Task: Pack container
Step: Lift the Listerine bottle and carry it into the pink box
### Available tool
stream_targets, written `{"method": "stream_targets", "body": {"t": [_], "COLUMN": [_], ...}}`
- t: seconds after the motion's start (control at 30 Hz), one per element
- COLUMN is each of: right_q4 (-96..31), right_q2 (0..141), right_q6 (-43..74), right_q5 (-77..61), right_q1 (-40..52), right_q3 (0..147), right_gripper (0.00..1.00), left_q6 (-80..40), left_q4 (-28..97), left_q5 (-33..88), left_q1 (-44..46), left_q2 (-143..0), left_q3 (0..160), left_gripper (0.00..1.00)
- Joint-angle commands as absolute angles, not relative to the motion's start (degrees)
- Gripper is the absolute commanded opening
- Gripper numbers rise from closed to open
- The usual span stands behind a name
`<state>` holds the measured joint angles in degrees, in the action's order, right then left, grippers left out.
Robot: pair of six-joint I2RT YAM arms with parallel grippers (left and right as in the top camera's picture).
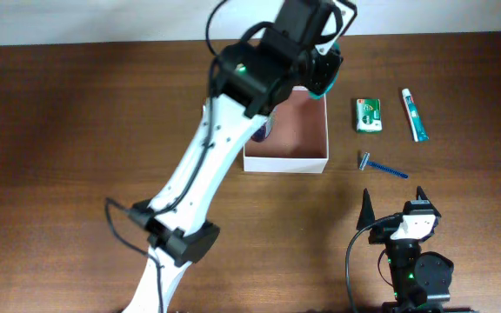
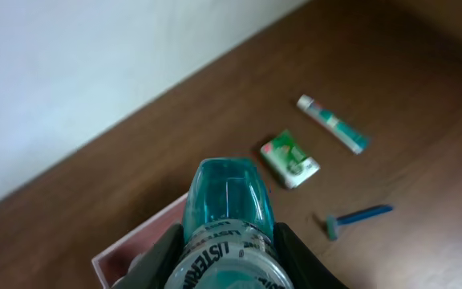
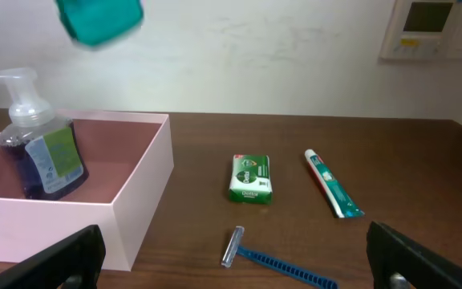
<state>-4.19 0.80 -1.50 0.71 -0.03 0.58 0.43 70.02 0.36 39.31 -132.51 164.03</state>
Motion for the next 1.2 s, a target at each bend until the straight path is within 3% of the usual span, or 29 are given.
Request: {"method": "stream_targets", "body": {"t": [0.0,0.57,1.17], "right_q4": [-4.58,-4.58,-4.58], "right_q2": [0.19,0.21,0.21], "right_q6": [-1.5,-1.5,-1.5], "right_q5": [0.62,0.62,0.62], "right_q1": [-0.4,-0.38,-0.38], "right_q3": [0.32,0.32,0.32], "right_gripper": [0.99,0.98,0.99], "left_q6": [0.71,-1.61,-6.85], "left_q4": [68.99,70.98,72.97], "left_q5": [-4.47,-5.45,-5.39], "left_q1": [38.74,37.76,34.17], "left_q2": [-133.75,-143.46,-144.44], "left_q3": [164.66,164.66,162.47], "left_gripper": [0.04,0.04,0.04]}}
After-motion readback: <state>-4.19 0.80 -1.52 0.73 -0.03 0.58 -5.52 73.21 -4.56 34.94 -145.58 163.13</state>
